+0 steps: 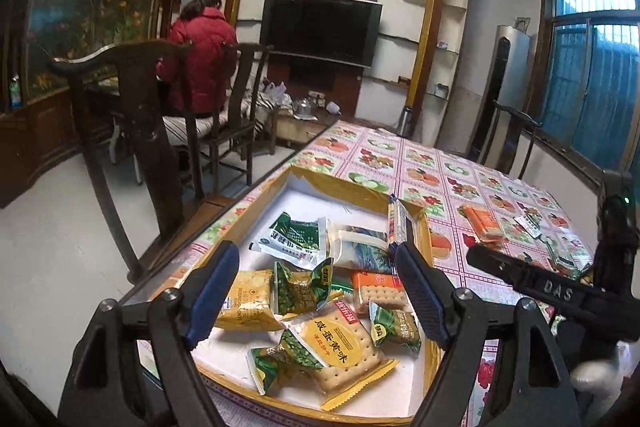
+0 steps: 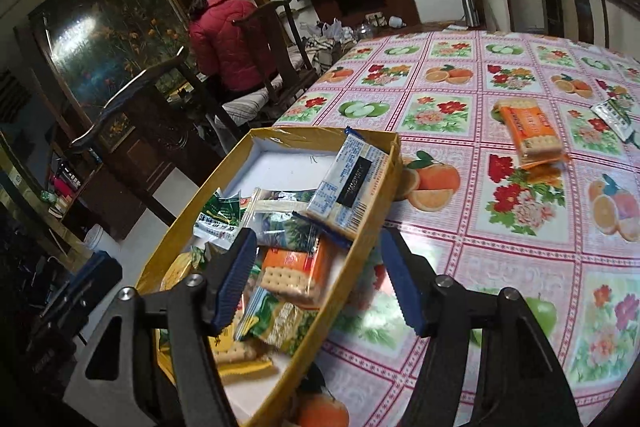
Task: Organize snacks
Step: 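Pull both tools back from the box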
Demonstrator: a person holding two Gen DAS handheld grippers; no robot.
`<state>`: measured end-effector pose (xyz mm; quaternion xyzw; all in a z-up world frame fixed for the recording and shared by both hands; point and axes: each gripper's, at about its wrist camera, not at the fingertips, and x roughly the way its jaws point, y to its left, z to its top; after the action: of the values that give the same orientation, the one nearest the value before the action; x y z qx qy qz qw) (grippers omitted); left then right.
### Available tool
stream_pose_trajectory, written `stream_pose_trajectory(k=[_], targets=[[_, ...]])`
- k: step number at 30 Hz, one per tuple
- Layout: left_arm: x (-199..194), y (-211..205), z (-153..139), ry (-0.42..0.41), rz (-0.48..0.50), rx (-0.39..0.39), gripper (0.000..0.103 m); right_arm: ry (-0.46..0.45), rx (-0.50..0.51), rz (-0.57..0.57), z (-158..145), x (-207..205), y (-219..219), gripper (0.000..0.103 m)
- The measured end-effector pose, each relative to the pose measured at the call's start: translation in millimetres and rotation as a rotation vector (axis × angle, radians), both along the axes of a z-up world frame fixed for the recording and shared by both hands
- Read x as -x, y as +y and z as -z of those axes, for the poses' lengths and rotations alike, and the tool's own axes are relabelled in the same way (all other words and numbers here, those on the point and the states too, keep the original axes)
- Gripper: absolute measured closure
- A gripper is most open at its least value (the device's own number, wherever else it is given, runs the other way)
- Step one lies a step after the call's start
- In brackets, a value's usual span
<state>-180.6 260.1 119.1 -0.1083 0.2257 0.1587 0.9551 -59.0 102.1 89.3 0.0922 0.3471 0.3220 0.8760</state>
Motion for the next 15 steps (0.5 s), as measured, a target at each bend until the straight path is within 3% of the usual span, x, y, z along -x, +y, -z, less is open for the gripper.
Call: stream_pose_trajectory(k=[8, 13, 15], targets=[[42, -39, -31, -0.145, -0.178, -0.127, 0.012, -0.05, -0.035, 0.051, 10, 62, -42, 0.031], [52, -39, -18, -0.139, -0.276, -0.079, 0.007, -0.023, 0.002, 0.043, 23, 82, -49, 0.03], [50, -40, -14, -0.114, -0.302, -0.106, 0.007, -0.032, 0.019, 0.035, 25, 88, -49, 0.03]])
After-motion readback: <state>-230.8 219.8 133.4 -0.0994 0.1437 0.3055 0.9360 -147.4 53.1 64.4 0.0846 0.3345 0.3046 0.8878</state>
